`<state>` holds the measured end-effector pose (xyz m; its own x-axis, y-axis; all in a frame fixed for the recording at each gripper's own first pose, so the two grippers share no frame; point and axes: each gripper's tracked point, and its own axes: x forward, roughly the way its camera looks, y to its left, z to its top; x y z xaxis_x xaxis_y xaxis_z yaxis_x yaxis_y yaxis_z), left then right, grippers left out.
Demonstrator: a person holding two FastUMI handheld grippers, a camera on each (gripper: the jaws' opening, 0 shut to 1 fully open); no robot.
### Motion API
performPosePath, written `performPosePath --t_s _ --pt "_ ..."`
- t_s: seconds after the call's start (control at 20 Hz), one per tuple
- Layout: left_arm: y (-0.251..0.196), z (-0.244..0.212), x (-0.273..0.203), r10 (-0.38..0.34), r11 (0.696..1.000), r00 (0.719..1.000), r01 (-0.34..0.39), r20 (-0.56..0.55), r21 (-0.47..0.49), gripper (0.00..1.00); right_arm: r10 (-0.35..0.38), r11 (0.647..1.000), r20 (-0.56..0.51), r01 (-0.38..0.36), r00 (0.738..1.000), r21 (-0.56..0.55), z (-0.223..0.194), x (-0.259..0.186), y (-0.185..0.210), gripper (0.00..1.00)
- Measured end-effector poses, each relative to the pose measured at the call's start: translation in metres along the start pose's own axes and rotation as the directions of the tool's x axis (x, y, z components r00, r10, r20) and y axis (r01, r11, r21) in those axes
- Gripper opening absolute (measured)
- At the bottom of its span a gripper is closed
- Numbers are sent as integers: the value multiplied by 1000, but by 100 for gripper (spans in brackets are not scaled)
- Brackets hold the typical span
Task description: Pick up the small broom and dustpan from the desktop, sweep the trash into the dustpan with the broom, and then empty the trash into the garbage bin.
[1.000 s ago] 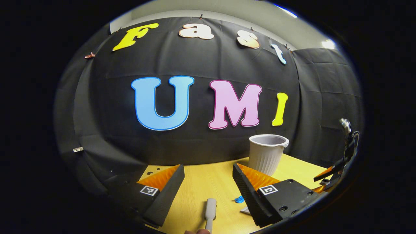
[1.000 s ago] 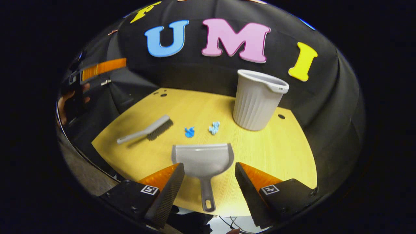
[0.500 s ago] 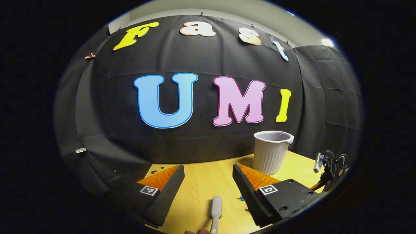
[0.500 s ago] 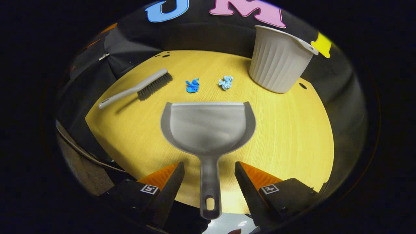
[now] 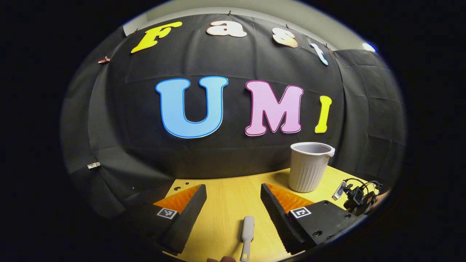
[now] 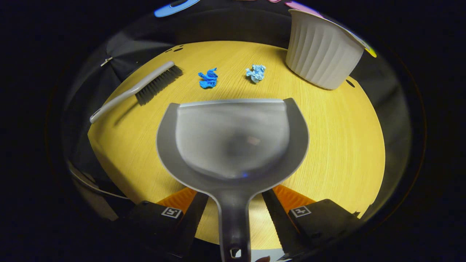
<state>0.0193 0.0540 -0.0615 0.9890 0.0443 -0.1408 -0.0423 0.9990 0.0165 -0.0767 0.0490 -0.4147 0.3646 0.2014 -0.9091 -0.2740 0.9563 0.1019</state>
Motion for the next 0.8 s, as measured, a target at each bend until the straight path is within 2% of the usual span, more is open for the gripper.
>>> performPosePath --t_s 0.05,0.2,0.25,0.3,0.35,0.4,0.45,0.65,0.8 --pt "1 -1 1 0 1000 1000 0 -3 -8 97 4 1000 4 -4 1000 2 2 1 -1 89" --pt "1 -9 7 -6 999 1000 6 -18 -32 97 -5 1000 20 4 1000 31 6 3 -5 41" --pt "1 -12 8 -10 999 1000 9 -24 -34 97 -1 1000 33 1 999 15 8 3 -4 41" --pt "1 -17 10 -13 999 999 12 -31 -34 97 -3 1000 47 3 999 10 8 3 -4 47" --pt "0 -19 11 -18 999 999 17 -38 -32 97 -1 1000 40 0 999 18 8 2 -4 40" --pt "0 -24 12 -23 999 999 22 -47 -27 97 7 1000 37 -8 999 27 7 2 -2 46" --pt "0 -29 14 -28 999 998 27 -62 -22 97 2 1000 32 -3 999 29 6 1 -3 39" --pt "-2 -53 19 -36 999 991 38 -128 13 97 -8 999 31 7 999 36 5 -10 -7 37" --pt "-13 -85 20 -78 995 972 91 -220 47 97 -9 1000 35 9 999 2 5 -19 -11 37"
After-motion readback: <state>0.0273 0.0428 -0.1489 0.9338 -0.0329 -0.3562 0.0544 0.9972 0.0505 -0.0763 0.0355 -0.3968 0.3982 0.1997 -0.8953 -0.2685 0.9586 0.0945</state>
